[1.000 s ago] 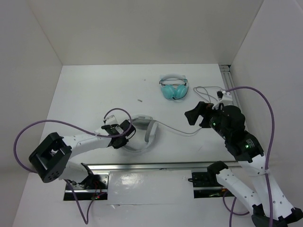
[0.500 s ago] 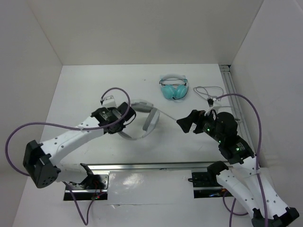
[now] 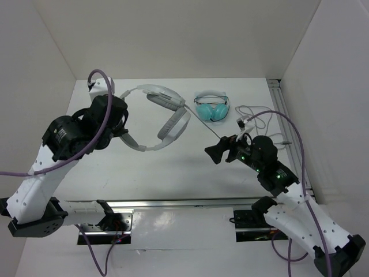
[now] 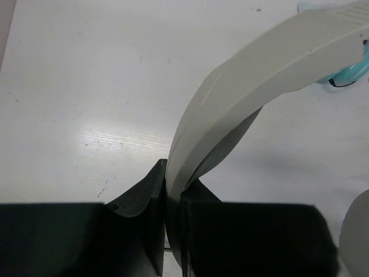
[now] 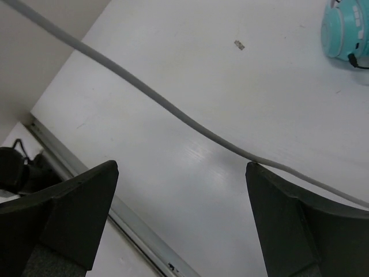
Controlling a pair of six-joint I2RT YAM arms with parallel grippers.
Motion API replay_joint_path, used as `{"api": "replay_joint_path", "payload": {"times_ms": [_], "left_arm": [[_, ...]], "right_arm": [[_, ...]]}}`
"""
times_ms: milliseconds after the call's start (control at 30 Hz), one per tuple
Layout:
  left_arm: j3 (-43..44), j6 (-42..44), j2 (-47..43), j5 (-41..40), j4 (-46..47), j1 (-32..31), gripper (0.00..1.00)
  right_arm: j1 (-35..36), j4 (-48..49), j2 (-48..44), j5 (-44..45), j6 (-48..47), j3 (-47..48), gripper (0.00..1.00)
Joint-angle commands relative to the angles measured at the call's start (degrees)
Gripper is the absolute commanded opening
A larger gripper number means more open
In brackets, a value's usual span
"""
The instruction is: Wrap the headphones
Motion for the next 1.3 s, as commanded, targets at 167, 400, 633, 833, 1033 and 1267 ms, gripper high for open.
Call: {"api": "replay_joint_path", "payload": {"times_ms": [167, 400, 633, 833, 1033, 1267], "left_arm": [[8.2, 3.8, 3.5, -2.2, -0.9, 0.5, 0.00], [7.2, 5.5, 7.4, -4.7, -1.0, 5.1, 0.00], [5.8, 6.2, 8.5, -1.8, 0.7, 11.4, 0.00], [-0.3, 10.9, 3.9, 5.6, 7.0, 14.8, 0.00], [-3.5, 10.9, -0.1, 8.4, 7.7, 16.0, 0.00], [-5.8, 11.9, -3.5, 10.3, 8.4, 17.1, 0.00]], "right_arm": [[16.0, 2.4, 11.2, 15.7, -10.7, 10.5, 0.95], [22.7, -2.3, 12.7, 14.7, -18.3, 16.5, 0.91], [22.7, 1.9, 6.6, 30.0, -16.3, 13.6, 0.91], [22.7, 3.3, 12.5, 33.2, -16.3, 14.2, 0.91], [22.7, 9.0, 15.6, 36.7, -15.7, 11.5, 0.89], [22.7, 14.6, 20.0, 33.0, -15.7, 9.7, 0.88]]}}
